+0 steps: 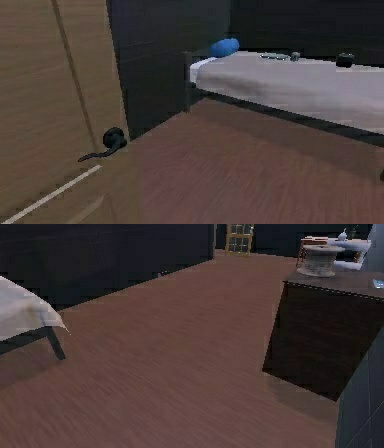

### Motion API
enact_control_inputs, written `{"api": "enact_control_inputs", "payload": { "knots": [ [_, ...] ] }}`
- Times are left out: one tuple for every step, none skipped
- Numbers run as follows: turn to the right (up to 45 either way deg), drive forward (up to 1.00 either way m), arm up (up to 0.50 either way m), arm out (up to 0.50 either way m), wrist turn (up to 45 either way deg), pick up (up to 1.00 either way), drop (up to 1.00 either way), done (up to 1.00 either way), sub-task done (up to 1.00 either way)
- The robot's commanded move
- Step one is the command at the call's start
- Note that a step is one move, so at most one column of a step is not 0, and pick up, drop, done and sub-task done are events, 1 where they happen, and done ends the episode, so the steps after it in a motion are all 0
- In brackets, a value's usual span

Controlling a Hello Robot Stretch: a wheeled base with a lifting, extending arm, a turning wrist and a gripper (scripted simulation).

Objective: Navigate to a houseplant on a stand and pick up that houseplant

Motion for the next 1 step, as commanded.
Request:
{"api": "enact_control_inputs", "payload": {
  "knots": [
    [3.0, 0.00, 0.00, 0.00, 0.0, 0.00, 0.00, 0.00, 0.00]
  ]
}}
